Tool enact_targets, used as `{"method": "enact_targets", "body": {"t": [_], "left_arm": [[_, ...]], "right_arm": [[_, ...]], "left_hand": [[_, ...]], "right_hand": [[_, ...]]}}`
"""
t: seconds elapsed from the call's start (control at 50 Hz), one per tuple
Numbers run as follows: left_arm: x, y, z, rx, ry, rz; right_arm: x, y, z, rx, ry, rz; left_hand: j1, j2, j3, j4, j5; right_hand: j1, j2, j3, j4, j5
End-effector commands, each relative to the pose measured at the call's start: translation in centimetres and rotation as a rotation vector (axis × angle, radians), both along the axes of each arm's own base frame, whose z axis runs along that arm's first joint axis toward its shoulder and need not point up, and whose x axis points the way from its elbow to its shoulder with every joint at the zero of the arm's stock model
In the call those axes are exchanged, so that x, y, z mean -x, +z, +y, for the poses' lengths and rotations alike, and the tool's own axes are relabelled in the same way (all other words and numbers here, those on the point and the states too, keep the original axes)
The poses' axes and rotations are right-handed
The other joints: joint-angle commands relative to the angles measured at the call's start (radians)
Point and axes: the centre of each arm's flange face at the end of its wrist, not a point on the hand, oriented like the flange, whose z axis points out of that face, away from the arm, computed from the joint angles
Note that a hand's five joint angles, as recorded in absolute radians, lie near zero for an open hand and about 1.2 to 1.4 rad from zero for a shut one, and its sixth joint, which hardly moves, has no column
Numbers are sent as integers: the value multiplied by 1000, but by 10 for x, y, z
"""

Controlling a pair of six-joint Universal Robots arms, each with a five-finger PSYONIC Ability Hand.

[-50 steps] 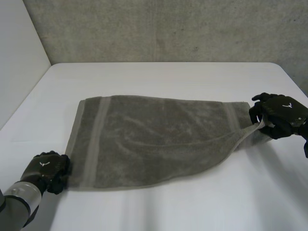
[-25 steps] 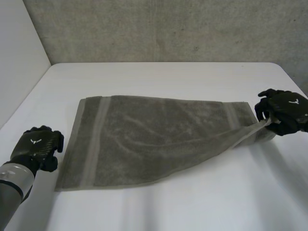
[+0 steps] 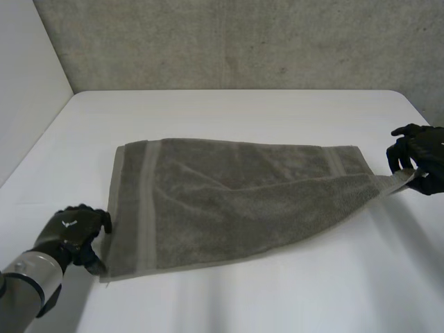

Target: Fold the towel.

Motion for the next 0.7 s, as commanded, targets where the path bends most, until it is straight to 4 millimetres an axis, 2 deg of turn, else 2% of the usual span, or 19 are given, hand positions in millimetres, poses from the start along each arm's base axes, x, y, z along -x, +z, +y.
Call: {"method": "enact_targets", "body": {"t": [0.02,0.2,0.4,0.52,0.7], "left_arm": [[8,-6,13,-31,-54,4],[18,-8,23,-23,-142,-28],[17,-9,21,-14,-143,-53],[15,-13,19,-15,-135,-56],[15,-16,18,-3,-132,-54]], "right_arm": [[3,0,-8,3,-19,8],[0,-10,-10,-37,-18,-8],[-1,-12,-8,-42,-12,-3],[-2,-12,-7,-40,-8,-1],[-2,-13,-7,-41,-7,0]], "left_hand": [[-54,-43,-43,-50,-14],[-30,-20,-43,-50,10],[55,65,-43,-50,95],[213,223,-43,-50,253],[216,227,-43,-50,256]], "right_hand": [[93,96,-7,-60,75],[93,96,-7,-60,75],[93,96,-7,-60,75],[93,96,-7,-60,75],[93,96,-7,-60,75]]}}
